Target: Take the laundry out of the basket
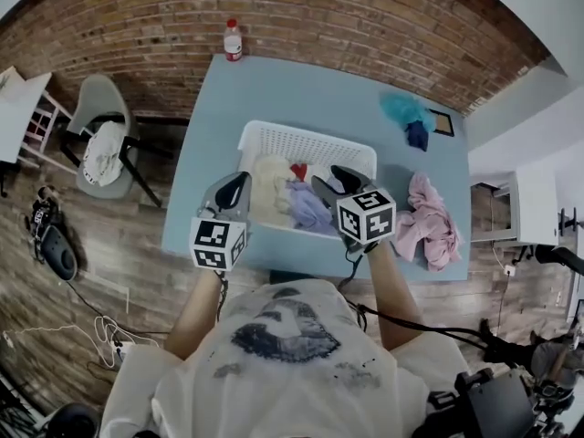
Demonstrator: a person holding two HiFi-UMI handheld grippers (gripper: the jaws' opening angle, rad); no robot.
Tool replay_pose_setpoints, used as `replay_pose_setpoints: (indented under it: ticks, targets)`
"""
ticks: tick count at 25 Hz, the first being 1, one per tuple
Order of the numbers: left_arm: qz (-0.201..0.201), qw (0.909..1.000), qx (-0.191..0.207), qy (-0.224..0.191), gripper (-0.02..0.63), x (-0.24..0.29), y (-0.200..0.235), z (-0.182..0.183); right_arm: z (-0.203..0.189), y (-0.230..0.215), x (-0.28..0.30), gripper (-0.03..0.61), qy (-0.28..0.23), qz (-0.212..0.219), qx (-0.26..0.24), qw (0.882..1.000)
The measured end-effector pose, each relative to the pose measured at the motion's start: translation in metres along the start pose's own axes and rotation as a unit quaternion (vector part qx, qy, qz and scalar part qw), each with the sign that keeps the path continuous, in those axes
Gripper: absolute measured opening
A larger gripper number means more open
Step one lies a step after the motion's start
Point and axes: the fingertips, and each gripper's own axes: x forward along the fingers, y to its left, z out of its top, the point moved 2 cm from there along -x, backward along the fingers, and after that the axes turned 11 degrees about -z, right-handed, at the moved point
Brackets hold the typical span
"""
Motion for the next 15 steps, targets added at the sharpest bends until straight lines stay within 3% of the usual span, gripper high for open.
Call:
replay_pose_setpoints:
  ticks: [3, 5, 11, 15]
  targets:
    - [0.002, 1.0000, -0.009, 0.002, -0.009, 0.011, 0.009, 0.001, -0.002, 0.005, 0.022, 0.404, 0.060, 0.068, -0.009, 0.996]
    - [0.002, 0.9999, -0.015, 0.005, -0.009, 0.018, 0.015, 0.000, -0.004, 0.011, 0.037, 0.484, 0.097, 0.107, -0.013, 0.989]
    - [-0.001, 0.9996, -0.027, 0.012, -0.009, 0.037, 0.022, -0.001, -0.027, 0.020, 0.073, 0.551, 0.176, 0.165, -0.081, 0.967]
    - [0.001, 0.9994, -0.029, 0.021, -0.009, 0.047, 0.028, 0.000, -0.052, 0.028, 0.086, 0.574, 0.223, 0.212, -0.167, 0.937]
